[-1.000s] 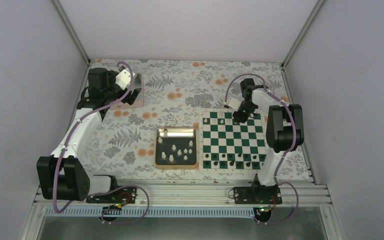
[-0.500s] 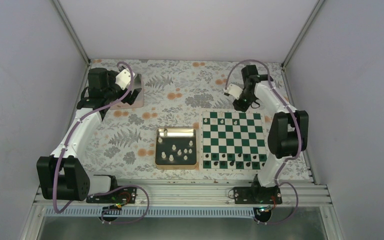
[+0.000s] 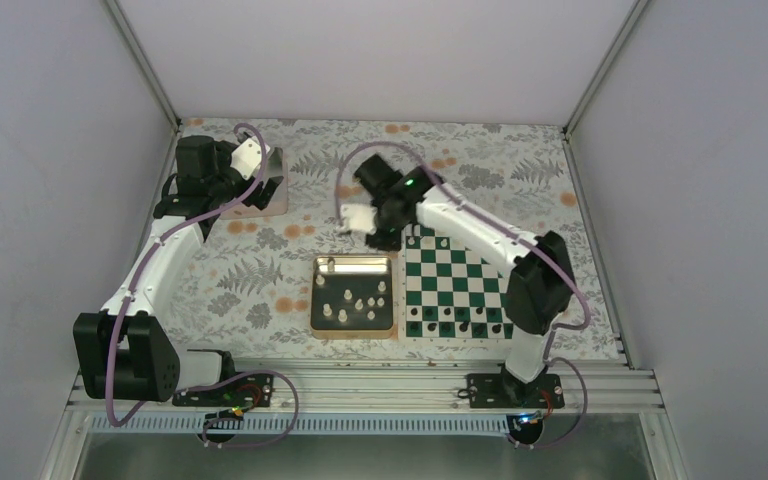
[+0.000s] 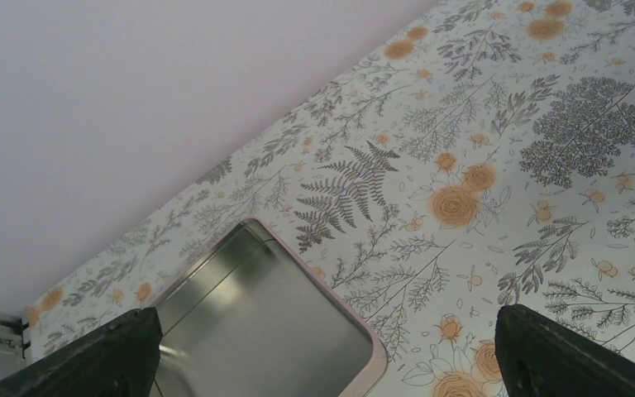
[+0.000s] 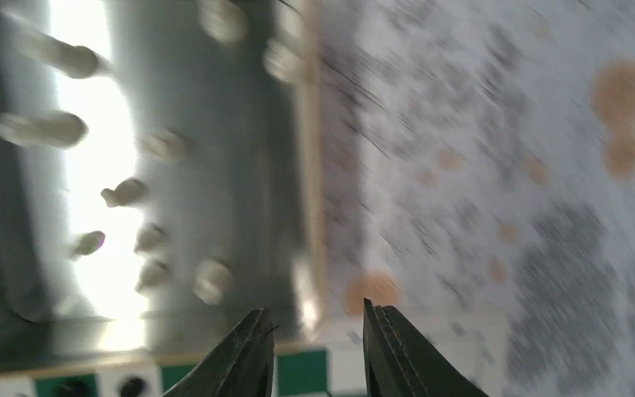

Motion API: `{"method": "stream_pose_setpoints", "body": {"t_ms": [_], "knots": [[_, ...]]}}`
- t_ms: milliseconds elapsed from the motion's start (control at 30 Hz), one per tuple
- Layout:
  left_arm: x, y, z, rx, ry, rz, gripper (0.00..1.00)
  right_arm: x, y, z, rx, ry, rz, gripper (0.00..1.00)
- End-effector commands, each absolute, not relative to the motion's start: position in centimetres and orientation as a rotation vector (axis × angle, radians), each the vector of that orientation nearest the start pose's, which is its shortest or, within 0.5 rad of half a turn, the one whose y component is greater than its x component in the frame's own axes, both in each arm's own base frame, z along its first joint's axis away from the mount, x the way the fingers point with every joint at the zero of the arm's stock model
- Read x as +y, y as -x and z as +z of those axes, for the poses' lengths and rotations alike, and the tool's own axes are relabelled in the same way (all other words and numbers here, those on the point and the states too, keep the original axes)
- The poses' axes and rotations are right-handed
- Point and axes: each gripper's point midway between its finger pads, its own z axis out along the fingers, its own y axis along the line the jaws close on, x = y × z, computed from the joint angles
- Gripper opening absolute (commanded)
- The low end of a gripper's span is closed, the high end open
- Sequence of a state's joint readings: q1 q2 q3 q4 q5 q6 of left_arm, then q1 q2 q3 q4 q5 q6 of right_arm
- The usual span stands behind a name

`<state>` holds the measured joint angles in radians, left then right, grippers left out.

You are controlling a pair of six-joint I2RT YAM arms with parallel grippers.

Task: Set up the chess pieces on the board
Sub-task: Pick up the chess piece from the storage box.

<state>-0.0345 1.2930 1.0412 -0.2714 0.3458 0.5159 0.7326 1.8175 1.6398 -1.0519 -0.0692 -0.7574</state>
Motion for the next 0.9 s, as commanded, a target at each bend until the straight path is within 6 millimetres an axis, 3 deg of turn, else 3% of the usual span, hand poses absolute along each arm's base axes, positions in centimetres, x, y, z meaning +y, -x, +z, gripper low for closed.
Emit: {"method": "stream_pose_setpoints", "body": {"t_ms": [0, 300, 433, 667, 867], "knots": [[-7.3, -40.0, 25.6, 1.888, -0.768, -0.066, 1.00, 33.4, -26.1, 13.1, 1.976, 2.062, 0.205, 0.31], [-7.4, -39.9, 25.7, 1.886, -0.768, -0.067, 1.00, 39.2, -19.7, 9.2, 1.825, 2.290, 0.324, 0.31], [-7.4, -39.9, 25.7, 1.884, -0.768, -0.067, 1.00, 40.9, -19.2, 8.3, 1.779, 2.294, 0.322, 0.31], [-7.3, -39.8, 25.8, 1.881, -0.767, -0.062, 1.00, 39.9, -19.9, 6.0, 1.840, 2.315, 0.220, 0.32], [-7.4, -39.9, 25.6, 1.884, -0.768, -0.066, 1.00, 38.7, -21.1, 5.7, 1.883, 2.290, 0.175, 0.32]]}}
